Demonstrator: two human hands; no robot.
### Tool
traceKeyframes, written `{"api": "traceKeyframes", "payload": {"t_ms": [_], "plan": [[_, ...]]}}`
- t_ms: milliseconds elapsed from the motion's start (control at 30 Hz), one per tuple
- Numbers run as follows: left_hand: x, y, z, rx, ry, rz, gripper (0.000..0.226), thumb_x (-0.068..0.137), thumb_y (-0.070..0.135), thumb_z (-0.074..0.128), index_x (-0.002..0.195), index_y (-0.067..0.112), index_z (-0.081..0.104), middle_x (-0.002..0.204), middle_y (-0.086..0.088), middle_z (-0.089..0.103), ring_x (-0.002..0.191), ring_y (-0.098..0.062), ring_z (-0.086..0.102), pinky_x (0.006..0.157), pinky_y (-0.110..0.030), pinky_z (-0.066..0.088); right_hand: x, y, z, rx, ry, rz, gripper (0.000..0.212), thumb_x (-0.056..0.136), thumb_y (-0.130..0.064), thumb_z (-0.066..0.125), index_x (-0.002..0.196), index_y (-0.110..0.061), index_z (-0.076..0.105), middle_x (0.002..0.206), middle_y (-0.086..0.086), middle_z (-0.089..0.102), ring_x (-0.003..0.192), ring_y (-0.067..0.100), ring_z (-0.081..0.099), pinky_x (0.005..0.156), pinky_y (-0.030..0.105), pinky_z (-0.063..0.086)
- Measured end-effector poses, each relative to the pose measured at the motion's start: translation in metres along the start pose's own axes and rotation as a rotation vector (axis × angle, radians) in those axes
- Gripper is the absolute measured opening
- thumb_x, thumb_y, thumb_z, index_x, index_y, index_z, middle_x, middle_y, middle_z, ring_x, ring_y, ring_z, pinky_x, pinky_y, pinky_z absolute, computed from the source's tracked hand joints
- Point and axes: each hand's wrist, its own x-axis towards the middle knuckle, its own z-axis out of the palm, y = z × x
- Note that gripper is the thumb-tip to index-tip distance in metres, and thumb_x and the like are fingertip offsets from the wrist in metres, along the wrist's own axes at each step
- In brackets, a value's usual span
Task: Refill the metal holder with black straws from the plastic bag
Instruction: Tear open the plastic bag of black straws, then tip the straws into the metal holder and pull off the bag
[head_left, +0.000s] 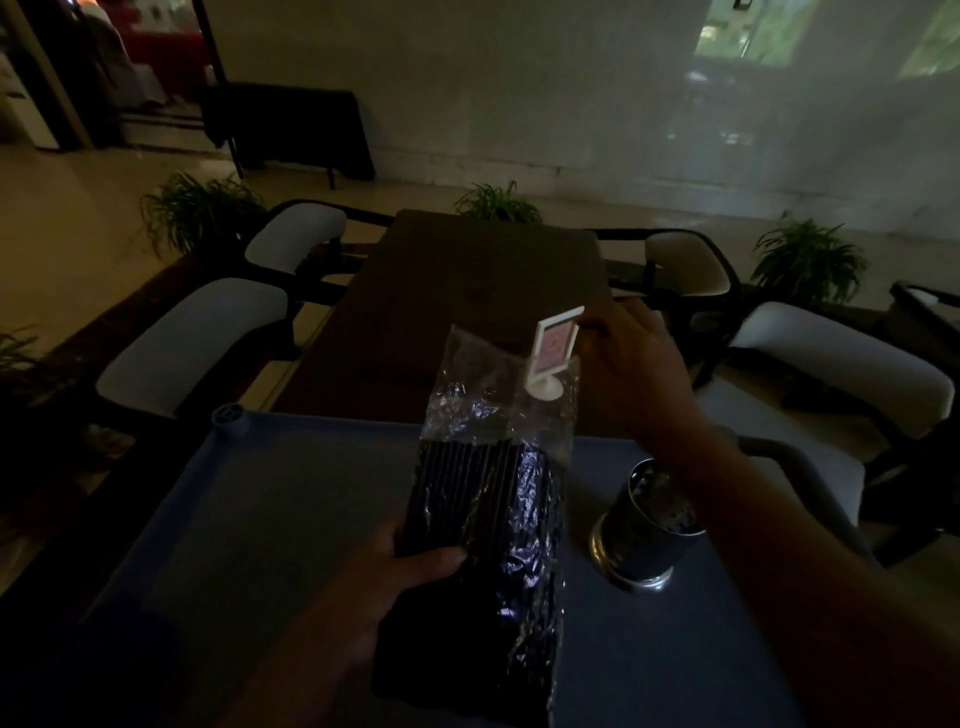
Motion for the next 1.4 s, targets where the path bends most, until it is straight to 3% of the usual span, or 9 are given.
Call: {"api": "traceKeyframes", "payload": {"t_ms": [167,300,433,767,900,1133,1200,1333,1400], "plan": [[0.006,0.013,-0.003,-0.064,-0.003,0.025,0.099,0.027,0.025,0.099,0.115,0.001,0.061,0.104,-0.023,0.072,0.095,-0.042,0.069,0.084,-0.053,0.055,-0.083,-0.021,-0.002,0.042,-0.063,0.049,0.039,0.086,-0.014,0.065,0.121,-0.021,0.049,0.105,0.000,0.058,0.080,0.007,0.055,0.063,0.015,0.044],[0.009,0.017,-0.005,-0.099,-0.035,0.053,0.068,0.045,0.012,0.087,0.107,0.004,0.062,0.086,-0.014,0.077,0.078,-0.031,0.074,0.065,-0.042,0.060,-0.141,-0.036,0.015,0.093,-0.256,0.161,0.089,0.072,-0.014,0.077,0.142,-0.032,0.026,0.112,0.001,0.065,0.081,0.011,0.063,0.068,0.026,0.053],[0.013,0.019,-0.006,-0.069,-0.063,0.037,0.065,0.048,0.016,0.087,0.106,0.000,0.063,0.086,-0.015,0.076,0.079,-0.031,0.073,0.064,-0.038,0.059,-0.162,-0.059,0.026,0.181,-0.265,0.164,0.101,0.075,-0.015,0.076,0.150,-0.040,0.013,0.121,-0.002,0.060,0.092,0.013,0.064,0.076,0.027,0.055],[0.016,0.008,-0.008,-0.019,-0.102,-0.032,0.050,0.065,0.016,0.082,0.112,0.008,0.066,0.099,-0.014,0.076,0.092,-0.030,0.073,0.077,-0.039,0.058,-0.163,-0.081,0.035,-0.015,-0.346,0.035,0.076,0.087,-0.025,0.061,0.152,-0.030,0.022,0.118,0.009,0.055,0.098,0.023,0.061,0.073,0.035,0.057],[0.014,0.006,-0.002,0.060,-0.141,-0.023,0.054,0.066,0.045,0.081,0.114,0.023,0.069,0.110,-0.008,0.074,0.105,-0.027,0.070,0.098,-0.049,0.050,-0.164,-0.087,0.036,-0.011,-0.342,0.028,0.083,0.084,-0.022,0.068,0.152,-0.028,0.022,0.119,0.012,0.052,0.098,0.024,0.061,0.073,0.036,0.057],[0.007,0.004,0.031,0.257,-0.089,0.149,0.049,0.070,0.073,0.061,0.115,0.053,0.057,0.113,0.015,0.071,0.105,-0.005,0.068,0.096,-0.040,0.051,-0.170,-0.088,0.025,0.045,-0.323,0.021,0.093,0.081,-0.025,0.074,0.153,-0.033,0.016,0.133,0.010,0.046,0.110,0.022,0.059,0.081,0.030,0.056],[0.003,0.003,0.045,0.315,-0.084,0.186,0.043,0.077,0.075,0.048,0.116,0.055,0.053,0.113,0.020,0.068,0.102,0.006,0.065,0.090,-0.029,0.050,-0.171,-0.081,0.019,0.058,-0.316,0.044,0.086,0.084,-0.029,0.067,0.153,-0.035,0.015,0.133,0.009,0.046,0.110,0.021,0.060,0.079,0.029,0.056],[0.001,-0.003,0.064,0.335,-0.073,0.240,0.069,0.070,0.087,0.037,0.124,0.048,0.053,0.128,0.017,0.061,0.121,-0.003,0.055,0.106,-0.043,0.041,-0.180,-0.059,0.000,0.124,-0.302,0.084,0.077,0.087,-0.034,0.056,0.152,-0.040,0.015,0.140,0.002,0.040,0.118,0.018,0.058,0.083,0.031,0.056],[0.002,-0.003,0.072,0.368,-0.089,0.265,0.057,0.076,0.081,0.036,0.119,0.049,0.057,0.124,0.017,0.064,0.118,-0.001,0.057,0.103,-0.037,0.041,-0.185,-0.045,-0.011,0.138,-0.312,0.107,0.080,0.087,-0.034,0.061,0.150,-0.045,0.013,0.145,-0.004,0.034,0.120,0.018,0.057,0.084,0.033,0.056]]}}
